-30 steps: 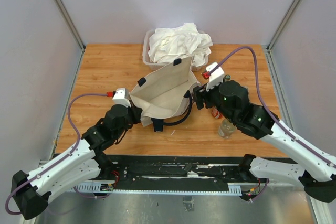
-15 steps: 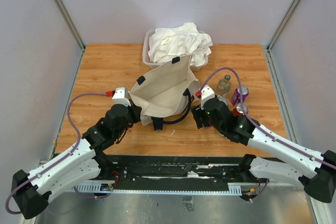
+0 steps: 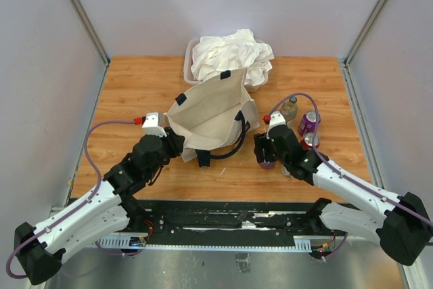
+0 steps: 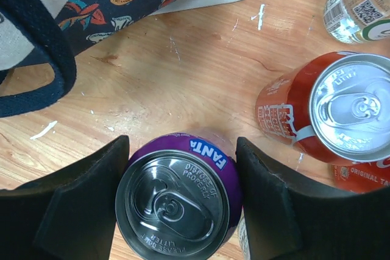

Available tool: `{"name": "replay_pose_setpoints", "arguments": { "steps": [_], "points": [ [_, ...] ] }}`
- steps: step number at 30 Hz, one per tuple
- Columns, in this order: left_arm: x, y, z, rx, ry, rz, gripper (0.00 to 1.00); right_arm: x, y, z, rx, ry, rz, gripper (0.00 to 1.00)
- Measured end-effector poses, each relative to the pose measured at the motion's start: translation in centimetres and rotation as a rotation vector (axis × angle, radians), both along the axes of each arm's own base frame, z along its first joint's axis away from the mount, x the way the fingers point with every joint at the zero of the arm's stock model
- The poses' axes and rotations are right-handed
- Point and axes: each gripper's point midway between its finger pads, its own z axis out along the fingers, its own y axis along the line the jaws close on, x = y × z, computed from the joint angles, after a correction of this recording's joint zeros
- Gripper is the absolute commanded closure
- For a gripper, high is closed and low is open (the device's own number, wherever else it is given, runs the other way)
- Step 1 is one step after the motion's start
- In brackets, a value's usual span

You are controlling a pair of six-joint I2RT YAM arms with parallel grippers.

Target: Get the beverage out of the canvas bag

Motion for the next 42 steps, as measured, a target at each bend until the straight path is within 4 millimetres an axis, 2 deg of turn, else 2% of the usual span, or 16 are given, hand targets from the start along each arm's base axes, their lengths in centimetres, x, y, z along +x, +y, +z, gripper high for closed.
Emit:
{"name": "replay_pose_setpoints", "arguments": {
  "steps": [2,5,8,9,10,11,17,23,26,31,37,40,42],
  "points": [
    [0.0,0.0,0.1,-0.002,-0.004,0.001,0.5,0.1,0.0,-0.5,0.005,0.015,-0.006,0.91],
    [0.0,0.1,0.3,0.0,-0.011,0.0,0.35,0.2,0.3,-0.6,0.016,0.02,-0.002,0.76],
    [0.0,0.2,0.5,-0.001,-0.02,0.001,0.26,0.3,0.5,-0.8,0.017,0.026,-0.001,0.5],
    [-0.1,0.3,0.7,-0.003,-0.025,0.001,0.2,0.3,0.5,-0.9,0.016,0.03,-0.001,0.42],
    [-0.1,0.3,0.9,-0.007,-0.031,0.001,0.05,0.3,0.5,-1.0,0.014,0.033,-0.001,0.31],
    [-0.1,0.4,1.0,-0.007,-0.037,0.0,0.01,0.3,0.5,-1.1,0.012,0.036,-0.001,0.24],
    [-0.3,0.7,1.9,-0.014,-0.066,0.001,0.0,0.4,0.6,-0.9,0.024,0.028,-0.007,0.08],
    [-0.4,0.8,2.3,-0.017,-0.079,-0.001,0.0,0.5,0.7,-0.7,0.029,0.028,-0.007,0.05],
    [-0.5,1.1,2.6,-0.018,-0.089,0.003,0.0,0.7,0.9,0.3,0.036,0.019,-0.004,0.01],
    [-0.5,1.6,4.0,-0.028,-0.124,0.022,0.0,1.6,1.6,4.8,0.075,-0.052,0.01,0.02],
    [-0.3,2.7,7.3,-0.031,-0.19,0.063,0.0,3.0,1.1,11.2,0.1,-0.194,-0.013,0.02],
    [-0.1,3.5,8.7,-0.018,-0.217,0.101,0.0,4.1,-0.3,13.3,0.094,-0.233,-0.057,0.02],
    [0.0,4.0,9.5,0.003,-0.231,0.121,0.0,5.5,-2.4,14.6,0.1,-0.257,-0.127,0.02]
  ]
}}
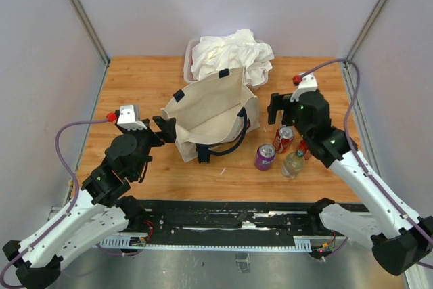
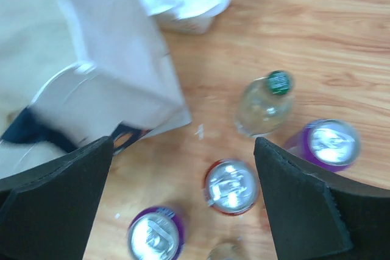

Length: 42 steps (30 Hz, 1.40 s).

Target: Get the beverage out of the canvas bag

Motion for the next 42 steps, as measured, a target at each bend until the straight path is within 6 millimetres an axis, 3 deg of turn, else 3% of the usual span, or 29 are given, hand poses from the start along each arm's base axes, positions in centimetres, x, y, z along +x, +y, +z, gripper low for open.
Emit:
{"name": "replay_pose_setpoints", "arguments": {
  "steps": [7,11,16,21,27,32,42],
  "points": [
    [0.7,1.1,1.6,0.086,-0.021,0.06,0.0,4.4,-10.8,1.3,0.067,0.012,-0.296,0.02],
    [1.6,2.0,2.0,0.139,-0.007,0.138,0.0,4.9,-18.2,0.7,0.13,0.034,-0.491,0.02],
    [4.1,4.9,2.8,0.217,0.045,0.291,0.0,4.1,-22.7,0.9,0.183,0.024,-0.606,0.02],
    [6.1,11.6,0.4,0.235,0.125,0.477,0.0,3.3,-24.0,1.7,0.183,-0.007,-0.639,0.02],
    [8.4,15.4,-3.4,0.206,0.246,0.524,0.0,2.4,-24.1,2.7,0.17,-0.049,-0.646,0.02],
    [9.7,15.3,-7.0,0.206,0.366,0.489,0.0,2.4,-24.2,2.8,0.169,-0.051,-0.648,0.02],
    [8.7,15.4,-5.6,0.141,0.322,0.522,0.0,2.4,-24.1,2.5,0.169,-0.044,-0.648,0.02]
  ]
}}
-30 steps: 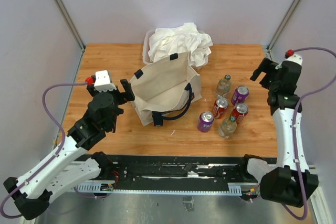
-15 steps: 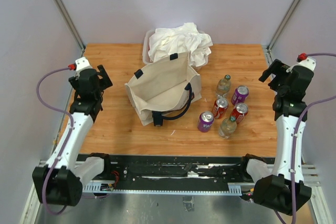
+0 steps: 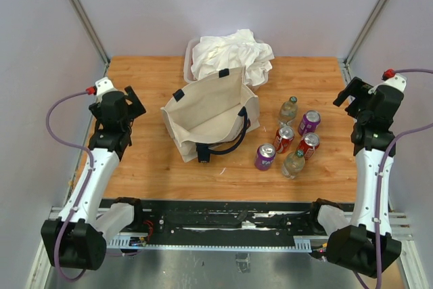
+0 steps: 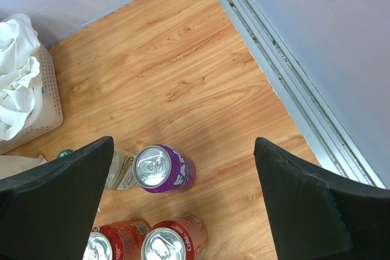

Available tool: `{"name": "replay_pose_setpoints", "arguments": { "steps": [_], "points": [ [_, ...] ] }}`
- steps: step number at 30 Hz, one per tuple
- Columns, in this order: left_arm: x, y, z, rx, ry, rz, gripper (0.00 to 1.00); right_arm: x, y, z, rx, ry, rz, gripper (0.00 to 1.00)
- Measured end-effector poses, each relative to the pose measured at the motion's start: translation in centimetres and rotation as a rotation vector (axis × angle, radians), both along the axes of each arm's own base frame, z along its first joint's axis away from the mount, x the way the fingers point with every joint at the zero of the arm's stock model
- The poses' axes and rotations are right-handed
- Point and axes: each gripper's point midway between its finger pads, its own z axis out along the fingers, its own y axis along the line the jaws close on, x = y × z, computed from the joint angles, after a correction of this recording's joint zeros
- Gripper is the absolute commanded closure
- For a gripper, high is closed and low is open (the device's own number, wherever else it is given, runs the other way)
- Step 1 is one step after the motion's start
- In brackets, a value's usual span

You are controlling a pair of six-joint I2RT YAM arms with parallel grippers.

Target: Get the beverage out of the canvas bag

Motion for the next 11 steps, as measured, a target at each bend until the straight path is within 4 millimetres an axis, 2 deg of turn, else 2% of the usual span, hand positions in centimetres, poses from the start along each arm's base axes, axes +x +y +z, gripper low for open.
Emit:
{"name": "replay_pose_setpoints", "arguments": {
  "steps": [11],
  "points": [
    [-1.8,0.3,0.9,-0.017,-0.057,0.026,0.0,-0.1,0.1,-0.8,0.006,0.015,0.001,0.02]
  ]
}}
